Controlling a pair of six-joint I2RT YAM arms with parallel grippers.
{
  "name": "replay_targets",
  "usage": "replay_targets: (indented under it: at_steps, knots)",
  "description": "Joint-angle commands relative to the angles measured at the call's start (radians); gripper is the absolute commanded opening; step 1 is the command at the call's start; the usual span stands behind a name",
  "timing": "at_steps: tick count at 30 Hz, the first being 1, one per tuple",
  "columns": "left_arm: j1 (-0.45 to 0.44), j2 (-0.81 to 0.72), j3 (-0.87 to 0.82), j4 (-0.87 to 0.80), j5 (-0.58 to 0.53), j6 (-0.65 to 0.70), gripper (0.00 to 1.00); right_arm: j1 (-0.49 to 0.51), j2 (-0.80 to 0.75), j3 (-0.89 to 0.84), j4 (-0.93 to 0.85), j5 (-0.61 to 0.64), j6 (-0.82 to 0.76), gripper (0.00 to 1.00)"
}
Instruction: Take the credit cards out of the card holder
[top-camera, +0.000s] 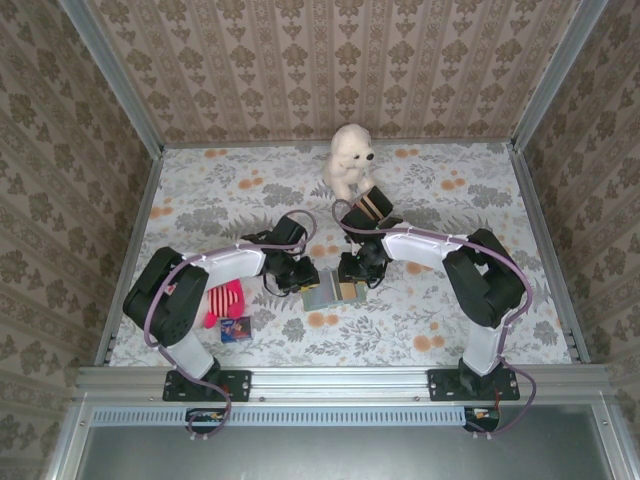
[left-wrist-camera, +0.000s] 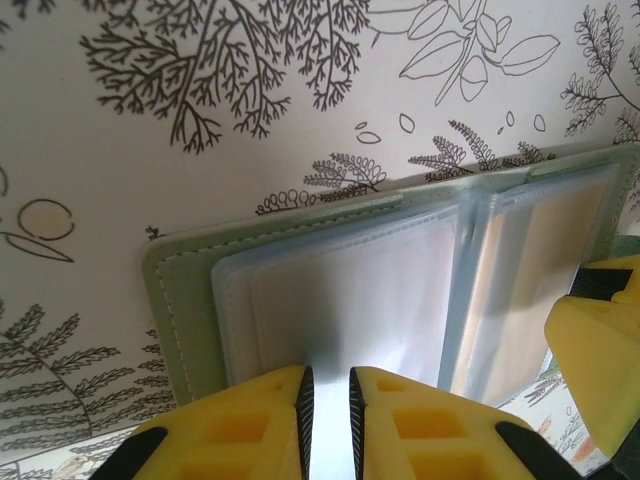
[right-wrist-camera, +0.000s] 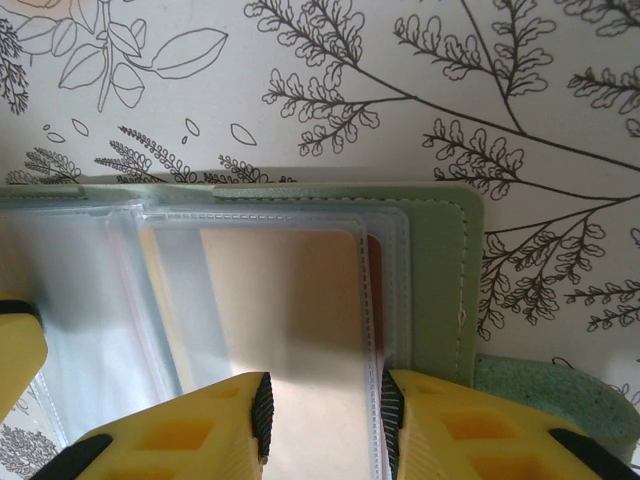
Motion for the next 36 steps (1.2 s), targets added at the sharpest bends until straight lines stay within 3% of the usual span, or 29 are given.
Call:
replay_targets:
  at_steps: [1, 10, 20, 30, 36]
  knots:
    - [-0.004, 0.025, 0.010, -0.053, -0.009, 0.030, 0.20, -0.005, 0.026, 0.017, -0.033, -0.003, -0.034, 0.37]
    - [-0.003, 0.026, -0.002, -0.053, -0.009, 0.032, 0.20, -0.006, 0.026, 0.011, -0.024, -0.048, -0.056, 0.37]
    - [-0.003, 0.029, -0.026, -0.042, -0.010, 0.026, 0.18, -0.035, -0.058, -0.042, 0.114, -0.262, -0.009, 0.37]
    - [-0.001, -0.019, -0.010, -0.056, -0.011, 0.026, 0.19, -0.037, -0.105, -0.078, 0.205, -0.383, 0.040, 0.37]
    - [0.084, -0.113, -0.103, 0.063, 0.101, -0.011, 0.22, -0.036, -0.085, -0.098, 0.275, -0.427, 0.088, 0.38]
